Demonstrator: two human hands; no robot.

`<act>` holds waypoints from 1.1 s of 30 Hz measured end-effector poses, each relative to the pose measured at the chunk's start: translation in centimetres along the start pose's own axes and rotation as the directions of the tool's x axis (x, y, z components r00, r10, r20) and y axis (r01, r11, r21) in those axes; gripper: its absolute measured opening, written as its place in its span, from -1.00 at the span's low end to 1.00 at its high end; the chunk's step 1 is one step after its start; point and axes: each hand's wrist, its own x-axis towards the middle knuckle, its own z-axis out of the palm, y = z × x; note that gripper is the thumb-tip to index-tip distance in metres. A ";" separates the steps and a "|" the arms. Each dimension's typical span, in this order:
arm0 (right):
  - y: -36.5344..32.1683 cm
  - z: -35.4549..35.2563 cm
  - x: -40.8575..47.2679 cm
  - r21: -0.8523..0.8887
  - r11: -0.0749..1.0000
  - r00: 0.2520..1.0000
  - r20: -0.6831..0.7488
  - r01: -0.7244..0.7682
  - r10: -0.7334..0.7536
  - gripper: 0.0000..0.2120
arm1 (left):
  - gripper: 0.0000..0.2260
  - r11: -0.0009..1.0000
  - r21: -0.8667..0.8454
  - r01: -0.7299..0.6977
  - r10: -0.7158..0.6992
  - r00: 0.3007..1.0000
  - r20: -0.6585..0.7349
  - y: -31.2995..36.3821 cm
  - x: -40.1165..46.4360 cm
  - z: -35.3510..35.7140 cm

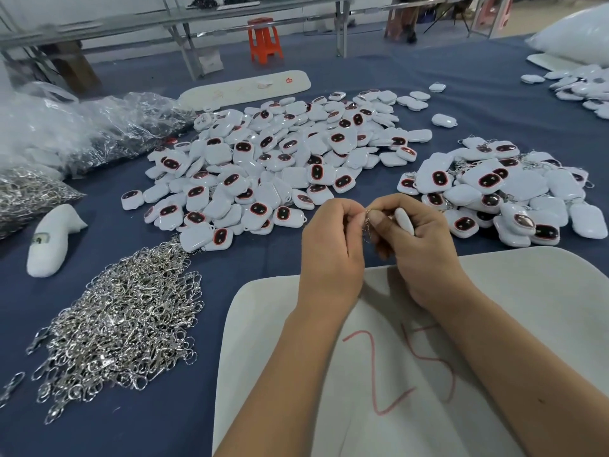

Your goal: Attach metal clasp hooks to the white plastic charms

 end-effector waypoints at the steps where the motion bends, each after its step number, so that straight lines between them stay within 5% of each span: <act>1: 0.1 0.0 0.0 0.010 1.000 1.000 0.005 -0.004 0.004 -0.81 | -0.92 1.000 -0.005 0.001 -0.001 1.000 -0.006 0.0 0.0 0.1; 7: 0.0 0.0 0.1 0.033 0.998 0.999 -0.013 -0.048 0.049 -0.81 | -0.90 0.995 -0.077 0.060 -0.062 0.998 -0.020 0.4 -0.2 0.5; 14: -0.4 0.6 0.2 -0.118 0.988 0.994 -0.060 -0.095 0.088 -0.88 | -0.90 0.997 0.058 0.050 -0.051 0.999 0.019 -0.6 0.3 -0.6; 17: -0.4 0.2 0.8 0.206 0.943 0.958 -0.062 -0.262 0.280 -0.56 | -0.89 0.995 0.102 0.021 -0.028 0.997 0.069 -0.7 0.3 -0.9; 19: -0.4 -0.4 1.1 0.337 0.891 0.939 -0.047 -0.305 0.340 -0.63 | -0.88 0.994 0.110 0.002 -0.015 0.993 0.115 -0.7 0.2 -0.8; 25: 0.2 -1.0 1.0 0.115 0.962 0.952 -0.157 -0.246 0.262 -0.89 | -0.88 0.989 0.137 -0.051 0.022 0.979 0.201 -0.5 0.0 -0.8; 33: -0.2 -1.2 0.9 -0.135 0.976 0.956 -0.264 -0.170 0.130 -0.94 | -0.87 0.988 0.141 -0.056 0.023 0.974 0.227 -0.5 0.0 -0.8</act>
